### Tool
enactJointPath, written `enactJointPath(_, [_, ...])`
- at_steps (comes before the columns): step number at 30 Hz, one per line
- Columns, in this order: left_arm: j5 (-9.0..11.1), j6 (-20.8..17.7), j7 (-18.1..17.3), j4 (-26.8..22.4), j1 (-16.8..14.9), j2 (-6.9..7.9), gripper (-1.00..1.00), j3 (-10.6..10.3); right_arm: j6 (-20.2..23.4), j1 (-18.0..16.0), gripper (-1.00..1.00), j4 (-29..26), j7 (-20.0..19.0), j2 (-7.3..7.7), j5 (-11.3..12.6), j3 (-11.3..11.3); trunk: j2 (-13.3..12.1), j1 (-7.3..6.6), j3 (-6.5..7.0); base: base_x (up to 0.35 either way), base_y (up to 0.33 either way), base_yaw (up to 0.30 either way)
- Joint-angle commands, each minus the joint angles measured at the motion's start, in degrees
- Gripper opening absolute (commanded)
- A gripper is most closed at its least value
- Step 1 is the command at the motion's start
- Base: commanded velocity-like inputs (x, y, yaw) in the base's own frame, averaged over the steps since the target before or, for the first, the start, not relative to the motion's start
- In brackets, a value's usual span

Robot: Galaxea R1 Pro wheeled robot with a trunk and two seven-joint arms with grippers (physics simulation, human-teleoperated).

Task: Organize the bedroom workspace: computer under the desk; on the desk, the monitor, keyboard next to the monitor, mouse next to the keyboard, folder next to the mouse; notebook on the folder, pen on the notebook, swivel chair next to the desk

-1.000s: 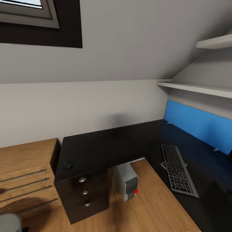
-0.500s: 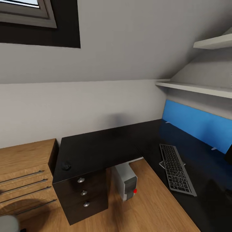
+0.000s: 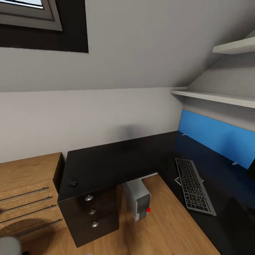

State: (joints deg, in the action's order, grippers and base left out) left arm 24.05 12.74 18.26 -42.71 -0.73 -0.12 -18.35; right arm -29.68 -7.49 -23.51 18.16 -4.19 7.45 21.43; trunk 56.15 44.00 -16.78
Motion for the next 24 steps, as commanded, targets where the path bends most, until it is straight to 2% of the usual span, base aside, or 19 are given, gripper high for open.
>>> enactJointPath(1, [0.6, 0.4, 0.4, -0.1, -0.1, 0.07, 1.0, -0.4, -0.4, -0.1, 1.0, 0.0, 0.3, 0.04, 0.6, 0.5, 0.0, 0.0, -0.07, 0.0, 0.0, 0.0])
enactJointPath(5, [0.6, 0.5, 0.4, -0.6, 0.0, 0.04, 1.0, -0.7, -2.4, -0.1, 1.0, 0.2, 0.3, 0.13, 0.6, 0.4, 0.0, 0.0, -0.07, 0.0, 0.0, 0.0])
enactJointPath(10, [0.6, 0.5, 0.4, -0.7, 0.0, 0.01, 1.0, -1.8, -2.8, -0.1, 1.0, 0.2, 0.4, 0.11, 0.7, 0.4, 0.0, 0.0, -0.07, 0.068, 0.0, 0.0])
enactJointPath(16, [0.7, 0.5, 0.5, -0.8, 0.0, 0.12, 1.0, -2.1, -2.7, -0.1, 1.0, 0.0, 0.5, 0.12, 0.9, 0.3, 0.0, 0.0, -0.07, 0.038, 0.0, 0.0])
enactJointPath(24, [0.8, 0.7, 0.6, -0.8, -0.1, 0.13, 1.0, -2.2, -3.0, -0.3, 1.0, -0.3, 0.7, 0.33, 3.2, -1.1, 0.0, 0.0, -0.07, 0.006, 0.0, 0.0])
